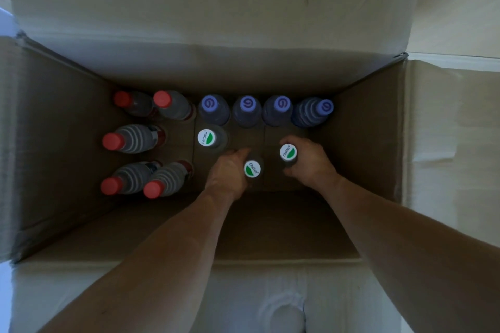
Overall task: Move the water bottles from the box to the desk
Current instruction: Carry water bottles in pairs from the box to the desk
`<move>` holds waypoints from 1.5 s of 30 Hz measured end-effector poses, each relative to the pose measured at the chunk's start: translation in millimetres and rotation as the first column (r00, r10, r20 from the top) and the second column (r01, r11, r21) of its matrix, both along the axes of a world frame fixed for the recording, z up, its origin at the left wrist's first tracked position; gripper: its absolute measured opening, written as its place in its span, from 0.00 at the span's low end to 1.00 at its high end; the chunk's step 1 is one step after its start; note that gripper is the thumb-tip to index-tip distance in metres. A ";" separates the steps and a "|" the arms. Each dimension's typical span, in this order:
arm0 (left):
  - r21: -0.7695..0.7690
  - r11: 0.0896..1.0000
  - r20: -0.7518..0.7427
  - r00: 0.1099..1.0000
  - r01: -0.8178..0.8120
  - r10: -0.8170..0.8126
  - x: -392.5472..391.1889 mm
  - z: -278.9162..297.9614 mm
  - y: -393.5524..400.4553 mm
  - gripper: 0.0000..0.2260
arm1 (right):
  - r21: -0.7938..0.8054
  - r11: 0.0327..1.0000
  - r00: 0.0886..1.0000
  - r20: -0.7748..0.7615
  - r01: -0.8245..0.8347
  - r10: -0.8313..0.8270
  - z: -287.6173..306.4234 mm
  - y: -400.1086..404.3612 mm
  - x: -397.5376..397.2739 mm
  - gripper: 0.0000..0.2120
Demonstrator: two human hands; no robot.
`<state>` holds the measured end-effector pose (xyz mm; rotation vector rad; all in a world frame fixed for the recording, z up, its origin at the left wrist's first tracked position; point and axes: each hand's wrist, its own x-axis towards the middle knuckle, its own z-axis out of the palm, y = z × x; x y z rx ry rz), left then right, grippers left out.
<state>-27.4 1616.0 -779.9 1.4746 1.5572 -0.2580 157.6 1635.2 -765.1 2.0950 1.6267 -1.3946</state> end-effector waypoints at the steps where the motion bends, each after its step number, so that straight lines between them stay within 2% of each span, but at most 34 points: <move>1: -0.003 1.000 0.001 1.000 0.004 -0.004 0.8 -2.8 0.4 0.38 | 0.000 1.000 1.000 -0.007 0.002 -0.002 -2.5 -1.3 1.6 0.30; 8: 0.003 0.998 -0.023 0.998 0.059 -0.059 8.6 -15.3 3.6 0.36 | -0.006 1.000 1.000 -0.010 -0.007 0.007 -17.1 -6.3 12.2 0.32; 12: 0.078 0.995 -0.001 0.998 0.059 -0.059 6.0 2.4 5.9 0.33 | 0.012 1.000 1.000 -0.012 -0.009 0.009 -3.9 -7.4 12.6 0.32; 18: 0.107 0.988 0.197 0.977 -0.110 0.087 -4.4 64.7 13.1 0.26 | 0.038 0.998 0.992 -0.117 0.054 -0.050 54.0 0.8 19.6 0.32; 20: 0.112 0.983 0.233 0.965 -0.147 0.118 -8.3 86.1 16.0 0.22 | 0.065 0.994 0.986 -0.145 0.089 -0.079 75.6 5.9 21.0 0.32; 25: 0.105 0.957 0.293 0.928 -0.272 0.232 -20.7 135.9 31.9 0.21 | 0.085 0.978 0.969 -0.176 0.190 -0.173 126.4 25.5 23.3 0.29; 28: 0.008 0.940 0.370 0.875 -0.340 0.313 -28.9 170.4 47.1 0.23 | -0.024 0.938 0.881 -0.337 0.345 -0.332 157.1 36.1 24.0 0.24; 31: -0.091 0.913 0.448 0.803 -0.397 0.393 -34.0 212.6 59.1 0.18 | -0.133 0.906 0.797 -0.435 0.402 -0.418 195.6 44.4 20.6 0.21; 33: -0.137 0.894 0.482 0.760 -0.427 0.437 -36.0 244.4 64.7 0.14 | -0.170 0.889 0.754 -0.476 0.425 -0.452 223.4 47.6 18.4 0.21; 37: -0.203 0.843 0.500 0.687 -0.499 0.527 -39.3 308.9 71.3 0.23 | -0.231 0.868 0.667 -0.564 0.439 -0.487 280.9 49.4 11.8 0.21; 41: -0.222 0.849 0.555 0.653 -0.480 0.515 -38.2 366.7 72.4 0.19 | -0.258 0.827 0.586 -0.602 0.500 -0.542 335.9 50.2 -0.4 0.19; 45: -0.291 0.820 0.538 0.625 -0.492 0.566 -38.1 412.1 72.9 0.23 | -0.278 0.746 0.471 -0.630 0.606 -0.617 386.0 45.2 -11.1 0.25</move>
